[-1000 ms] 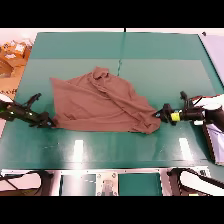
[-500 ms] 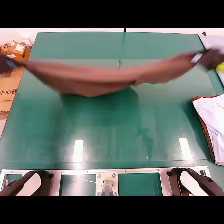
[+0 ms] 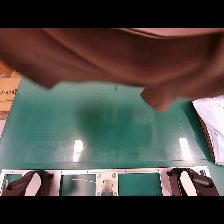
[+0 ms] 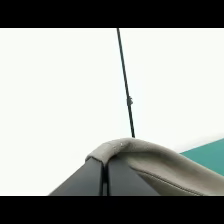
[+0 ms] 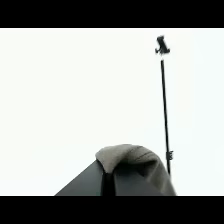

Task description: Fold the shirts.

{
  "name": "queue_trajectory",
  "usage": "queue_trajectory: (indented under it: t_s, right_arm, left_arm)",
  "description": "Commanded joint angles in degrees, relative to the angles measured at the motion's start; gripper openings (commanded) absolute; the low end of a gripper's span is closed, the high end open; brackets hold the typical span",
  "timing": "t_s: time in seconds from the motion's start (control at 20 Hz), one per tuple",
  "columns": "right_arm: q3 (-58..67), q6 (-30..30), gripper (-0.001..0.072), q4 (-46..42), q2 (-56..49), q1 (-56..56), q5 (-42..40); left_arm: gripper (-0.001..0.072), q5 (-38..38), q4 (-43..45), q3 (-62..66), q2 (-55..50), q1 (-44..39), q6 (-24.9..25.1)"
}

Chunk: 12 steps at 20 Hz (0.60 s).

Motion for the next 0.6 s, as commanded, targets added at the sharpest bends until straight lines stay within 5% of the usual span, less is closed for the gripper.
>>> queue_trajectory:
  t_s: [0.0,0.25,0.55]
  right_arm:
    - [-0.33,8.70,0.0017,-9.22,-1.75,0.00,0.39]
    - [-8.79,10.60,0.0015,-7.74,-17.35,0.81,3.76]
    - [-13.09,5.44,0.0015,-3.58,-43.87,4.20,1.01]
  left_arm:
    - [0.0024,-1.84,2.84,0.59,-2.80,0.00,-3.76]
    - [0.0024,-9.92,-5.42,-9.51,-16.48,-0.04,-1.92]
    - [0.0024,-1.36,-4.81,-26.27,-38.45,-9.77,6.10]
